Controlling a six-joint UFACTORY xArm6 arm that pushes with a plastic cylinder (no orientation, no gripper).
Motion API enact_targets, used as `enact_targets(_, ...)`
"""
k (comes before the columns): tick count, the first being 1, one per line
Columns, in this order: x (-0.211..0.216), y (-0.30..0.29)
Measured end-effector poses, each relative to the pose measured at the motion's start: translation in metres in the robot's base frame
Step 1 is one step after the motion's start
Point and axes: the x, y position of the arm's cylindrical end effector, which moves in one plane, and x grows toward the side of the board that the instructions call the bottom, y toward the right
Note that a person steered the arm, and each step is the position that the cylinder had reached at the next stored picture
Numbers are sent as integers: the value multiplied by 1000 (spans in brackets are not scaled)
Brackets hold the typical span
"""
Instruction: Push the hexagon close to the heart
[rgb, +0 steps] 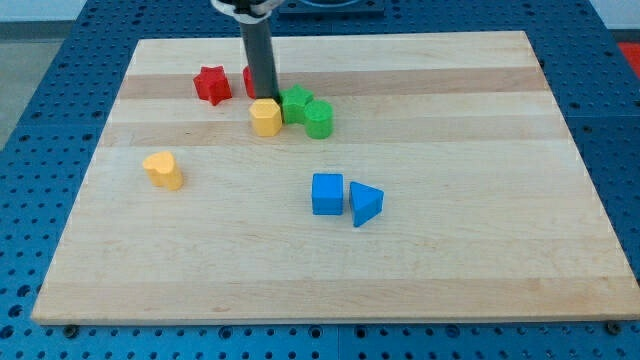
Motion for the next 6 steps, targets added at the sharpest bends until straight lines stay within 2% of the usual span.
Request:
enact_targets(2, 78, 7)
enact_targets(3, 112, 51)
enact_targets(4, 119, 13)
enact_targets(5, 109, -55)
enact_targets(6, 97, -47)
